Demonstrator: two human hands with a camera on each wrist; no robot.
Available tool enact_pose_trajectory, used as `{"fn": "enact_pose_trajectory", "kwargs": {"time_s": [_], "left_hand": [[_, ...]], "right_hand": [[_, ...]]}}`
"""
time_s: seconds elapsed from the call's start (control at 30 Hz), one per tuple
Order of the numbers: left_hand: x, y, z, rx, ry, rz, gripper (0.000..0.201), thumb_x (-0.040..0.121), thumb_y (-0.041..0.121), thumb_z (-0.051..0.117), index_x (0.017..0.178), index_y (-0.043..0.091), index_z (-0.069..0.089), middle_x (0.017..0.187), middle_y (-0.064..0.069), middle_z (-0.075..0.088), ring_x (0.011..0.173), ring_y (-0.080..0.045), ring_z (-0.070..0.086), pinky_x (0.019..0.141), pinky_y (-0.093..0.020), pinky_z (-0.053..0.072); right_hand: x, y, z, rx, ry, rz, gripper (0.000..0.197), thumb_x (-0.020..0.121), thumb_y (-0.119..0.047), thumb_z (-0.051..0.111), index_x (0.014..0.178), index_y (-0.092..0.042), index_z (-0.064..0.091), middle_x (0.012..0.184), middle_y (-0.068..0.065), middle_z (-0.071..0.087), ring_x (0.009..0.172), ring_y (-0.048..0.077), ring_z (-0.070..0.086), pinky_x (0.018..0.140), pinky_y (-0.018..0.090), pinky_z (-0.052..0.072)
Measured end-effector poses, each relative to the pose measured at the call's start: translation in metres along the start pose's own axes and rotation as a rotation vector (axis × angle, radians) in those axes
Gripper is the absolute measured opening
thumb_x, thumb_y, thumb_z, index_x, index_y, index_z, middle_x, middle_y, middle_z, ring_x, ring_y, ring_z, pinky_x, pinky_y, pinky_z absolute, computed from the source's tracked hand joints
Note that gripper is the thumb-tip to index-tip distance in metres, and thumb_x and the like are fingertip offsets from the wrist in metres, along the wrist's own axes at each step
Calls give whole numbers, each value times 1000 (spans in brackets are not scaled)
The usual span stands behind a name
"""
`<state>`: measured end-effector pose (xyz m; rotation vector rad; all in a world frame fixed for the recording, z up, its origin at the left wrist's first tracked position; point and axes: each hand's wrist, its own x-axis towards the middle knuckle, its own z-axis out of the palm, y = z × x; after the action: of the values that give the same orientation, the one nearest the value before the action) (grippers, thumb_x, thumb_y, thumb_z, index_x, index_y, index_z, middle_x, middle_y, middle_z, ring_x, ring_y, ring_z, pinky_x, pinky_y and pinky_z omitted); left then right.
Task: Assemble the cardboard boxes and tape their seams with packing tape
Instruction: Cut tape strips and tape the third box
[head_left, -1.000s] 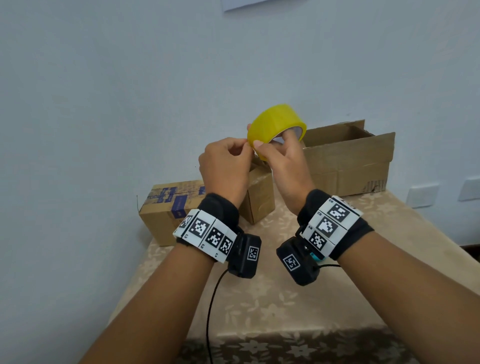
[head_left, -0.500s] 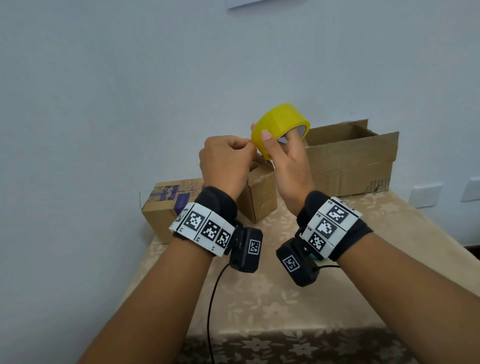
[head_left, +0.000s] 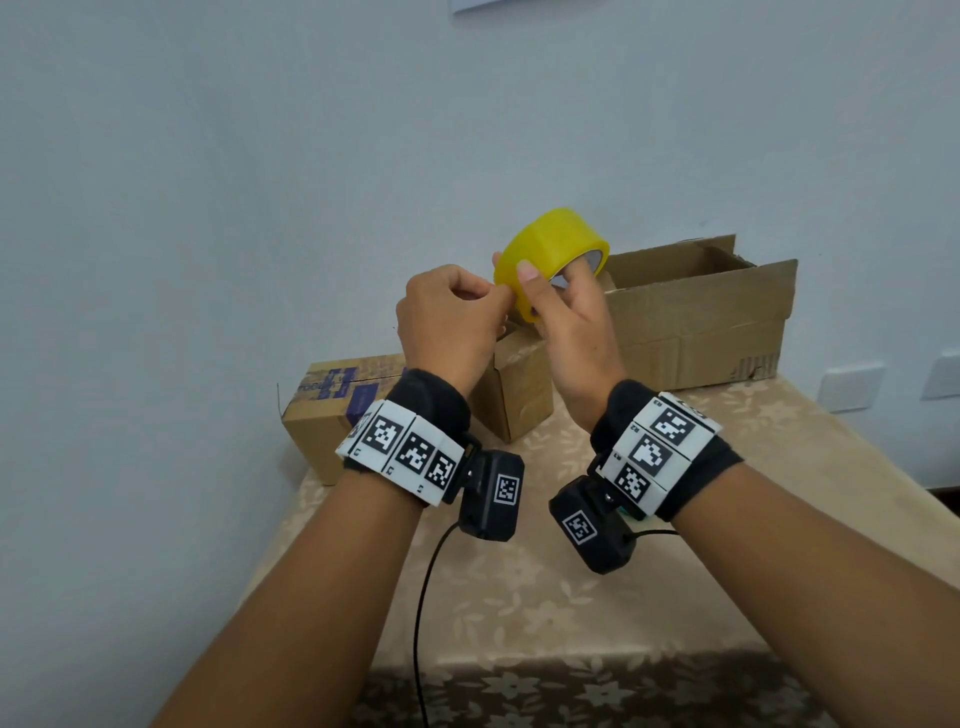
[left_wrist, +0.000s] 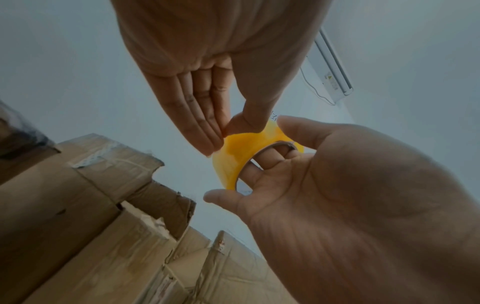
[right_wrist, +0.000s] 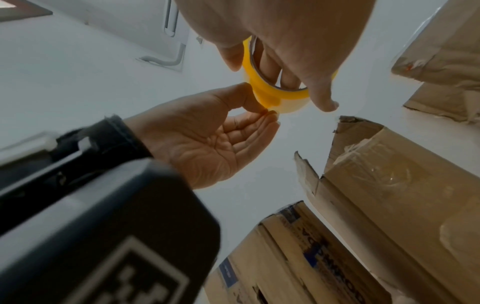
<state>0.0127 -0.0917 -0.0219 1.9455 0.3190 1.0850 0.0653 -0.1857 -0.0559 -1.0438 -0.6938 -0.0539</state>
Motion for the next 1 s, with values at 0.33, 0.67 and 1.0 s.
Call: {"fn": "enact_pose_trajectory", "kwargs": {"time_s": [0.33,0.67,1.0], "left_hand": [[-5,-7,5,-74,3,-90,9,73,17,74,69,10,70,60,-2,72,58,-17,73,71,-45,65],[-7,-7,9,-154,-47,-142,12,80,14,73,77,3,71,67,-8,74,67,-22,76,70,-45,65],[-8,-1,11,290,-70,207,20,91,39,60,91,20,62,83,9,66,82,-15,64,84,-46,53]], "right_hand": [[-2,1,-2,91,-11,75,17,99,-31,58,111,-22,66,126,16,71,122,27,67,109,57,48],[3,-5,-9,135,-21,102,15,108,-14,50,118,-12,61,124,20,71,116,26,71,105,49,53],[4,-17,-12,196,-1,76,15,109,-14,48,117,-15,60,124,19,72,116,25,71,87,26,57]]}}
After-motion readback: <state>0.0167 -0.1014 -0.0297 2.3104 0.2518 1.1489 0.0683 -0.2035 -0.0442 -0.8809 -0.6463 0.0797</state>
